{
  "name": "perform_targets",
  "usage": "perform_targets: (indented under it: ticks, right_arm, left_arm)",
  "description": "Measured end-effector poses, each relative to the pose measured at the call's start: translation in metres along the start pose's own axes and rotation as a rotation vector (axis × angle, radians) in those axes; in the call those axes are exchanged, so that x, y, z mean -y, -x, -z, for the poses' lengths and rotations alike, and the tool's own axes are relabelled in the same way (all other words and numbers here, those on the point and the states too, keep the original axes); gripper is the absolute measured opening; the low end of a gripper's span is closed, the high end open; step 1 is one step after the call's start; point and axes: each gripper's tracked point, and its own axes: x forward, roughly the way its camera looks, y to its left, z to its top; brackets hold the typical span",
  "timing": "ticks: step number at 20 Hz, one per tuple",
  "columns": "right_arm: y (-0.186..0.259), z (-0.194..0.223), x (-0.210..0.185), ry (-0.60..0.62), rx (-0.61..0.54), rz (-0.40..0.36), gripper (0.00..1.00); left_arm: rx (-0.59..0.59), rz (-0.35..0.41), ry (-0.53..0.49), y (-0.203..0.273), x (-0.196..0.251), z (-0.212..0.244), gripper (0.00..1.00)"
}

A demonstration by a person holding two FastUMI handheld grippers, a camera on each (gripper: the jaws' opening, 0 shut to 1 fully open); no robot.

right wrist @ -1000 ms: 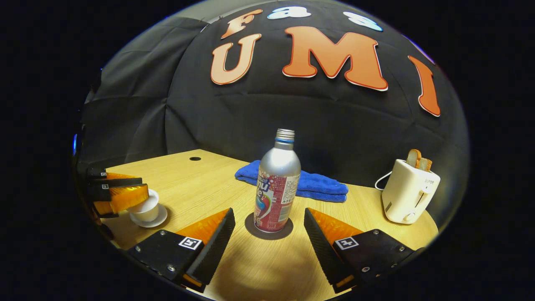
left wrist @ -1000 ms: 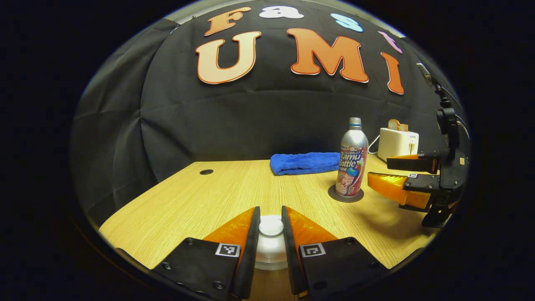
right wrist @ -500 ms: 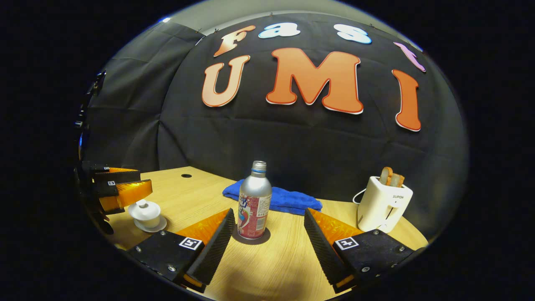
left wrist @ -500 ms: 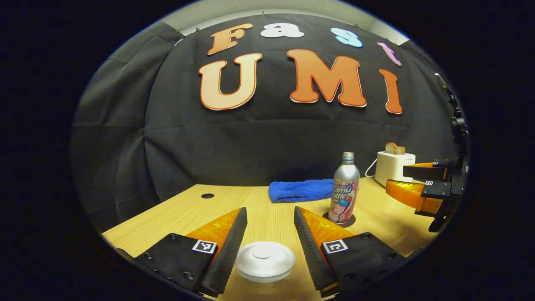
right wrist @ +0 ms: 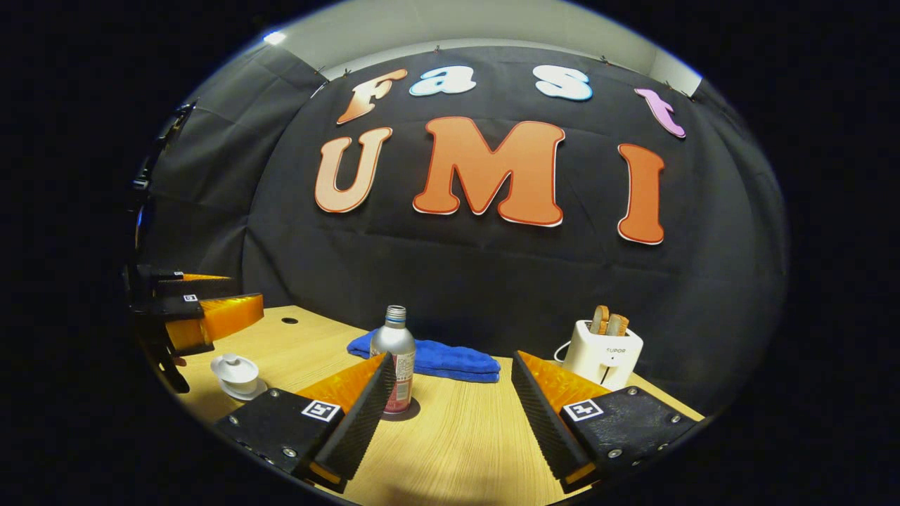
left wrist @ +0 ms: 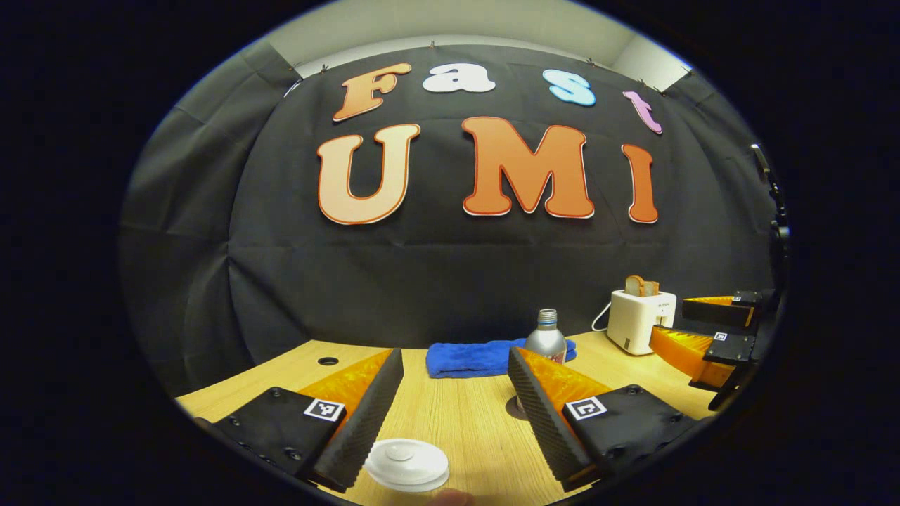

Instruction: Open the teacup lid with one hand, grasp the water bottle and pour water into the teacup with the other hand; after pouring, place the water bottle on the coaster and then close the teacup lid.

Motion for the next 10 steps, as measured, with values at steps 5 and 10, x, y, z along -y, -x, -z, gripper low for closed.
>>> perform_targets:
  ticks: [5,10]
  right_arm:
    - [0.011,0.0,0.011,-0.004,0.004,0.023,0.99]
    - [0.022,-0.002,0.017,-0.005,0.02,0.043,0.99]
  left_arm:
    - [0.039,-0.016,0.006,0.004,0.0,-0.014,0.96]
    - [0.056,-0.034,0.006,0.006,-0.003,-0.017,1.0]
